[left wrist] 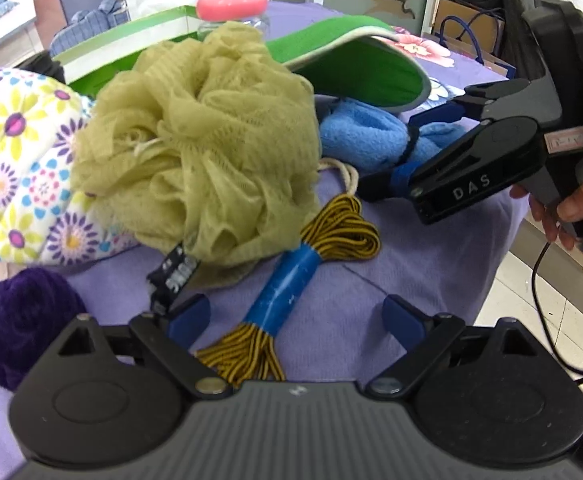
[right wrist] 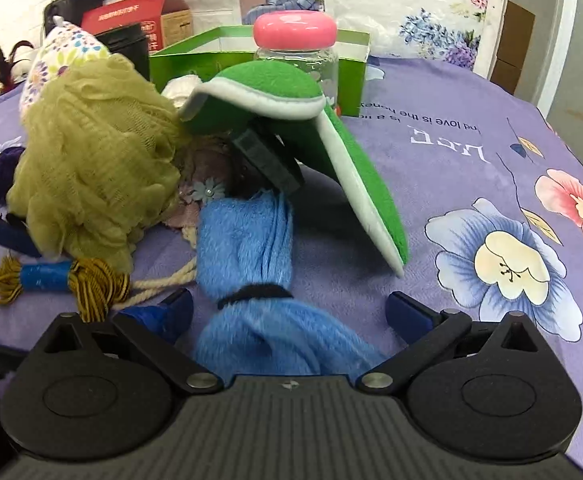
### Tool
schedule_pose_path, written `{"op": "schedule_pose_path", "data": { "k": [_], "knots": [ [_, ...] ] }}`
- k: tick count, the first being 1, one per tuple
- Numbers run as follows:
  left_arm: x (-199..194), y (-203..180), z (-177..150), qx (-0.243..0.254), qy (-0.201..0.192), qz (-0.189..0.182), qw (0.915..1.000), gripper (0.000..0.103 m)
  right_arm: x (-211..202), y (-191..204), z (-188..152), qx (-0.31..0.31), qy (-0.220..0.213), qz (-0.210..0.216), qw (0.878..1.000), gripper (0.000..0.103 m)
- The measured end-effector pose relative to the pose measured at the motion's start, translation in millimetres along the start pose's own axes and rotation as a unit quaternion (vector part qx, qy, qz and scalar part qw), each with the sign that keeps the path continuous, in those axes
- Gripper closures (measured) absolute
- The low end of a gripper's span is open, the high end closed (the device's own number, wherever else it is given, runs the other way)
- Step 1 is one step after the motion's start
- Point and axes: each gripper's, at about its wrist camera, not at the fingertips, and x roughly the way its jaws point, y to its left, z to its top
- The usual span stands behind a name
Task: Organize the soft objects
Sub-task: 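Grasp the yellow-black shoelace with the left gripper while the right grasps the blue towel, then carry shoelace and towel into the green box and open both grippers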
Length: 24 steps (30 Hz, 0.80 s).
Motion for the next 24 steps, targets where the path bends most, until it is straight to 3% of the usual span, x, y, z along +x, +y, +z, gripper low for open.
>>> {"op": "schedule_pose_path", "data": {
  "k": [3,5,6,8,10,11,13,14,19,24],
  "knots": [
    [-3,-1,-1,0.000,0.007,0.000,1.0000,0.018,0,-1,-2,0.003,-0.006,-0.001,1.000,0.012],
    [-11,0,-1,-0.001,0.009,-0.001,1.0000,0.048,-3,-1,-6,-0.007,-0.013,0.004,1.000,0.012],
    [-14,1,0,-0.004,0.013,-0.001,0.9999,0.056,-4,-2,-8,-0.004,-0.017,0.006,1.000,0.013],
    [-17,4,3,-0.028,0.024,0.006,0.9993,0.082,-8,0,-14,-0.005,-0.029,0.007,1.000,0.018],
    [-19,8,7,-0.058,0.033,0.005,0.9978,0.084,-14,4,-19,-0.012,-0.037,0.009,0.999,0.029],
    [-21,8,7,-0.065,0.034,0.007,0.9973,0.086,-18,6,-20,-0.011,-0.042,0.013,0.999,0.049],
    [-28,6,6,-0.077,0.032,-0.001,0.9965,0.088,-28,6,-21,-0.009,-0.048,0.016,0.999,0.079],
    [-31,7,4,-0.083,0.032,-0.010,0.9960,0.089,-33,5,-22,-0.001,-0.049,0.022,0.999,0.084],
    [-59,14,-5,-0.107,0.024,-0.034,0.9934,0.090,-63,4,-29,0.023,-0.060,0.053,0.997,0.087],
    [-109,23,-6,-0.117,-0.019,-0.053,0.9916,0.090,-108,9,-20,0.035,-0.101,0.098,0.989,0.087]
  ]
}}
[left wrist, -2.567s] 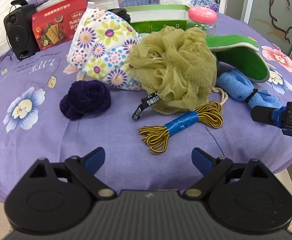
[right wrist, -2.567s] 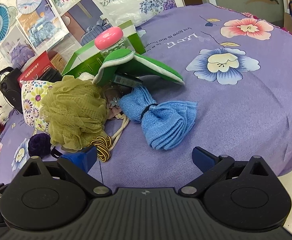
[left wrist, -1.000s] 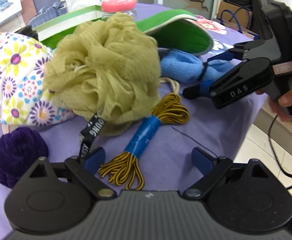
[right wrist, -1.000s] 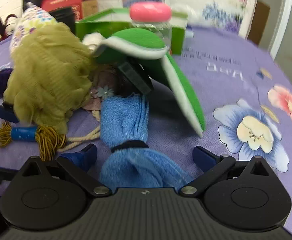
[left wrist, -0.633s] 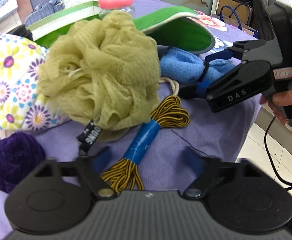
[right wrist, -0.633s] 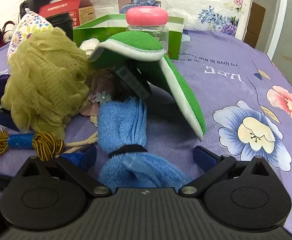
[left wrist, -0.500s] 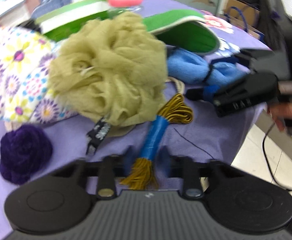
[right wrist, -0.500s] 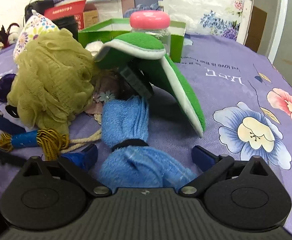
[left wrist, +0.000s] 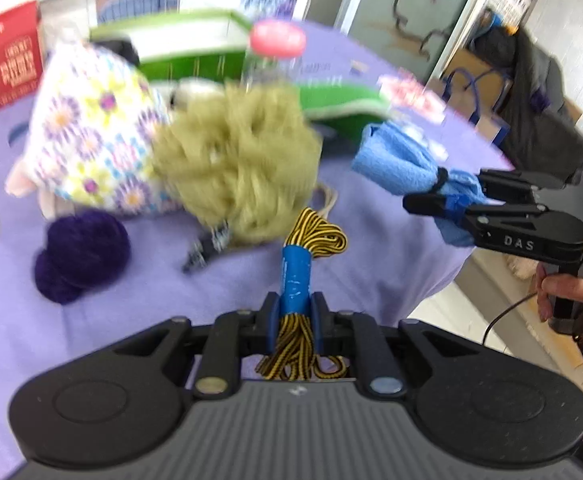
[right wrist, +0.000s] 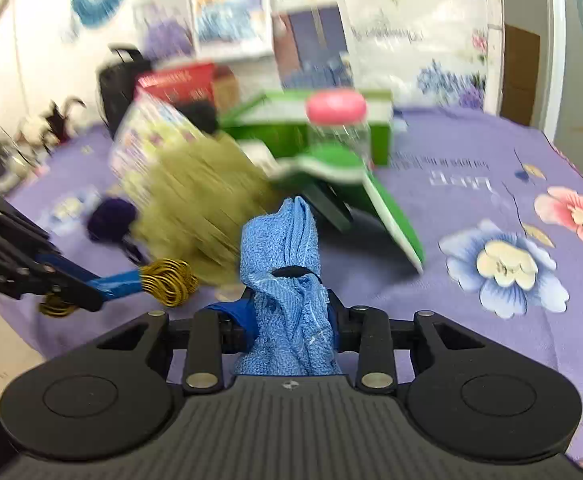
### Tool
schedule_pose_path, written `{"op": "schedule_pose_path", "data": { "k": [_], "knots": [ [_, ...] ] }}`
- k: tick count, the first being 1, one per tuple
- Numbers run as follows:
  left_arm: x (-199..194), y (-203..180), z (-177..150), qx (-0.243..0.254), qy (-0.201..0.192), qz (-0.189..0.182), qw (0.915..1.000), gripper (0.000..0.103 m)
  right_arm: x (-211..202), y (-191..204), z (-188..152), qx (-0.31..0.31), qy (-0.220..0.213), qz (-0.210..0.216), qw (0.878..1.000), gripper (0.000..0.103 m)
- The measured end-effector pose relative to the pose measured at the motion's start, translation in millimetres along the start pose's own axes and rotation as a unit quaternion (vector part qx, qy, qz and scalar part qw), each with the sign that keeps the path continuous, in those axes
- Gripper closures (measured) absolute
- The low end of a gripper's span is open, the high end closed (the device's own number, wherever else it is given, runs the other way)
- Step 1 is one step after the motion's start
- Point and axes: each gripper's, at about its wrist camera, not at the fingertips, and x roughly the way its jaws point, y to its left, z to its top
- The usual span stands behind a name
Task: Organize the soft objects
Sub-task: 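Carry shoelace and towel into the green box and open both grippers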
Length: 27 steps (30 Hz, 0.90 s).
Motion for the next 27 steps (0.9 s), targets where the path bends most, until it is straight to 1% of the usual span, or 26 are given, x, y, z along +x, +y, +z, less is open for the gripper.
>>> {"op": "schedule_pose_path", "data": {
  "k": [2,4,7,9,11,13,17,19,20,21,22,23,24,27],
  "knots": [
    [-22,0,11,-0.006,-0.027,-0.006,0.9996,0.090,-11,4,17,-0.004,-0.026,0.012,1.000,0.087],
    [-41,1,26,-0.003,-0.056,-0.005,0.9984,0.090,-11,5,40,-0.014,-0.049,0.025,0.998,0.087],
    [-64,7,61,0.008,-0.098,0.020,0.9949,0.090,8,0,86,-0.044,-0.068,0.035,0.996,0.087],
    [-67,15,94,0.018,-0.126,0.051,0.9906,0.090,31,-2,120,-0.070,-0.075,0.028,0.994,0.086],
    [-61,29,131,0.023,-0.141,0.081,0.9865,0.090,65,-7,158,-0.096,-0.068,0.021,0.993,0.086],
    [-50,49,169,0.017,-0.145,0.102,0.9840,0.090,101,-14,190,-0.118,-0.058,0.009,0.991,0.086],
    [-3,98,239,-0.002,-0.128,0.128,0.9835,0.090,165,-34,232,-0.133,-0.030,-0.004,0.991,0.085],
    [26,123,265,-0.010,-0.106,0.131,0.9857,0.089,198,-44,244,-0.129,-0.011,0.001,0.992,0.082],
    [40,138,275,-0.021,-0.098,0.123,0.9874,0.074,215,-52,249,-0.119,0.008,0.007,0.993,0.080],
    [54,149,285,-0.026,-0.088,0.123,0.9882,0.051,230,-60,253,-0.100,0.024,0.005,0.995,0.079],
    [63,158,290,-0.034,-0.083,0.133,0.9870,0.036,242,-67,255,-0.081,0.044,-0.002,0.996,0.076],
    [71,164,294,-0.038,-0.083,0.143,0.9854,0.036,252,-73,255,-0.068,0.058,0.003,0.996,0.075],
    [77,168,297,-0.044,-0.081,0.149,0.9846,0.036,256,-78,257,-0.059,0.056,0.011,0.997,0.074],
    [84,172,298,-0.050,-0.078,0.141,0.9857,0.036,254,-83,258,-0.058,0.045,0.003,0.997,0.068]
  ]
}}
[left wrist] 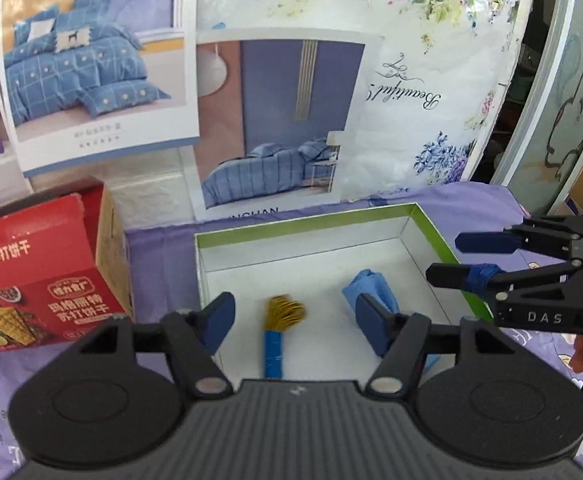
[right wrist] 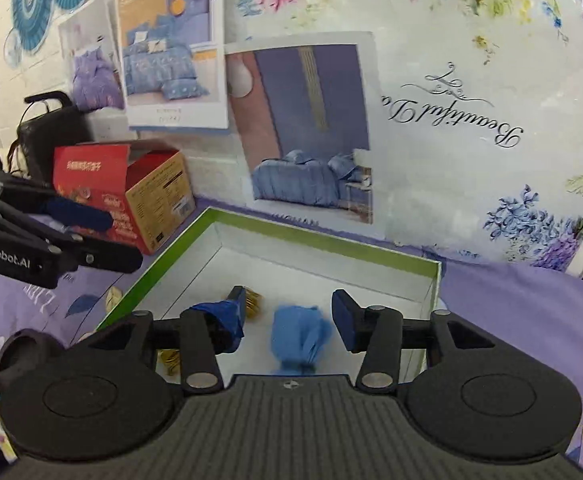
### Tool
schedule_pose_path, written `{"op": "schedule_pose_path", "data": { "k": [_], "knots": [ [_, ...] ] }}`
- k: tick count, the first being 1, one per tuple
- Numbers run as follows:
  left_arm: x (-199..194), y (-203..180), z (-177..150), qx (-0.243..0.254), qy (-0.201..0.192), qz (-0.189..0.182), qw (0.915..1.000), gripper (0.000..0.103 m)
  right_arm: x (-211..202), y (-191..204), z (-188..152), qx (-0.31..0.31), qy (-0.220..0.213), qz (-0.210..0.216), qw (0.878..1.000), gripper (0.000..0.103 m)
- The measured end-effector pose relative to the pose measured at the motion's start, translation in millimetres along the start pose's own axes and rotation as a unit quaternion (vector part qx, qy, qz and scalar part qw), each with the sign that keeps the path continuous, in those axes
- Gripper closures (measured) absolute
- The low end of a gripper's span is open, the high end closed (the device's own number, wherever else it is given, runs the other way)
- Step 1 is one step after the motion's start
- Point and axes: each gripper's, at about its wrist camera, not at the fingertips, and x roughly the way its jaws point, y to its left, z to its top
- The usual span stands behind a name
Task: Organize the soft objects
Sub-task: 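Carry shoelace and towel into the green box and open both grippers, then move the left gripper to the purple yarn ball while the right grasps the green insole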
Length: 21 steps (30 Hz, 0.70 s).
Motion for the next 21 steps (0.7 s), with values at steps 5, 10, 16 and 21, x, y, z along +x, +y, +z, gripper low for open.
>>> {"op": "schedule_pose_path", "data": {
  "k": [5,10,16,21],
  "knots": [
    [-11,-10,-12,0.017,0.004,0.024,0.9995,0.036,-27,1,-8,-0.018,-0.011,-0.024,1.000,0.056],
    [-61,-27,-38,0.017,-0.021,0.030,0.9992,0.036,-91,10,-35,-0.008,-0.025,-0.018,0.999,0.051],
    [-122,-54,-85,0.022,-0.040,0.014,0.9989,0.036,-167,34,-94,-0.002,-0.046,-0.020,0.999,0.046],
    [-154,-66,-139,0.031,-0.034,0.017,0.9988,0.036,-199,43,-154,0.059,-0.053,-0.013,0.997,0.042]
  ]
}}
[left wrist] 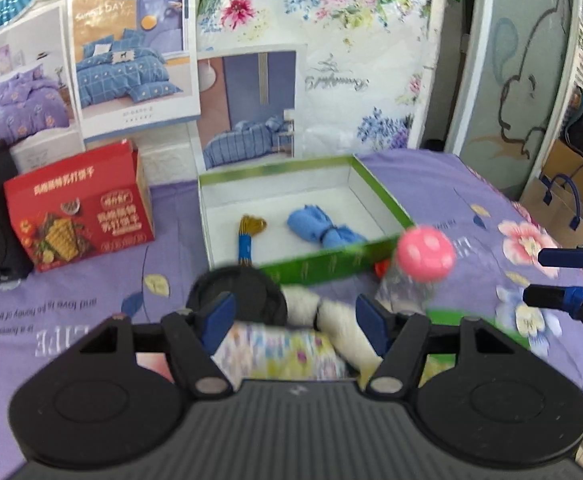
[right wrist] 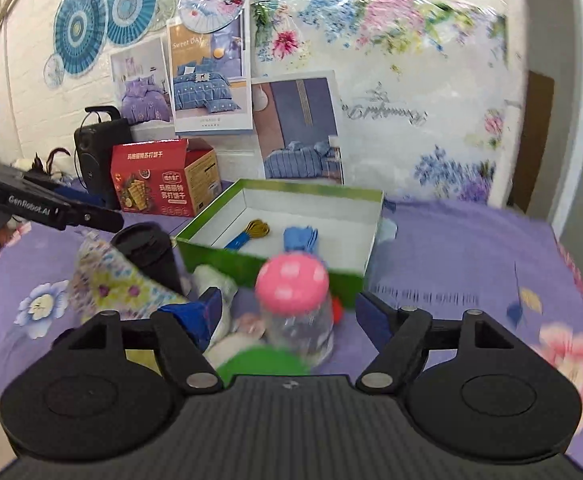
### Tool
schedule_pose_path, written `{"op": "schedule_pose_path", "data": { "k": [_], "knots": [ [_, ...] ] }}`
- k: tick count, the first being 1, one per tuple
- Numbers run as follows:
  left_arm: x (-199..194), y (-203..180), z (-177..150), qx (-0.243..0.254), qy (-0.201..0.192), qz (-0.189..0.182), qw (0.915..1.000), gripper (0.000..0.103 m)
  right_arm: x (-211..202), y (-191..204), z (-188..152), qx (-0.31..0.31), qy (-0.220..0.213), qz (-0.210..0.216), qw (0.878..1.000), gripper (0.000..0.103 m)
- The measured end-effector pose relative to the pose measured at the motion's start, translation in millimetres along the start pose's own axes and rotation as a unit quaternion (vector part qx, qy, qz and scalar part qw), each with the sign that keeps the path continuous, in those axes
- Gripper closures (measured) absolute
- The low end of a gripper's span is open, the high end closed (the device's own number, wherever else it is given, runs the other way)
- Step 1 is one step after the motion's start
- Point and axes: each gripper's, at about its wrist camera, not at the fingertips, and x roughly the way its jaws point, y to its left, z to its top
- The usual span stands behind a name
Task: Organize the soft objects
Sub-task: 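Move the left gripper to the purple yarn ball while the right grasps the green insole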
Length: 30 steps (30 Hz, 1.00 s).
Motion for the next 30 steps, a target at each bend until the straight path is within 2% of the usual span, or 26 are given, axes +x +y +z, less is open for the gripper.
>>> {"op": "schedule_pose_path", "data": {
  "k": [6,8,11,13,17,20,23,25,27,30],
  "knots": [
    [-24,-10,-73,-0.006,0.039,-0.001,0.9992,0.036,-13,-5,-62,0.114,-0.017,0.003,0.993,0.041],
    [-25,-16,-93,-0.012,0.052,-0.016,0.9985,0.036,-14,-7,-78,0.153,-0.019,0.010,0.988,0.040],
    [-23,-27,-117,-0.023,0.071,-0.043,0.9963,0.036,-13,-7,-90,0.175,-0.015,0.008,0.984,0.040],
    [-22,-29,-131,-0.038,0.079,-0.042,0.9952,0.036,-18,-2,-92,0.165,-0.016,0.001,0.986,0.039],
    [-19,-16,-148,-0.048,0.086,0.027,0.9948,0.036,-24,6,-101,0.142,-0.003,-0.010,0.990,0.039],
    [-12,4,-148,-0.048,0.085,0.060,0.9935,0.036,-20,9,-110,0.138,0.017,-0.007,0.990,0.038],
    [1,16,-144,-0.026,0.084,0.091,0.9919,0.036,-16,12,-112,0.129,0.026,-0.012,0.991,0.038],
    [13,22,-142,-0.003,0.089,0.089,0.9921,0.035,-16,15,-107,0.114,0.025,-0.020,0.993,0.038],
    [24,28,-142,0.011,0.096,0.061,0.9934,0.034,-15,21,-99,0.085,0.020,-0.030,0.996,0.038],
    [30,29,-141,0.030,0.093,0.052,0.9939,0.032,-5,33,-87,0.007,0.034,-0.055,0.998,0.038]
  ]
}}
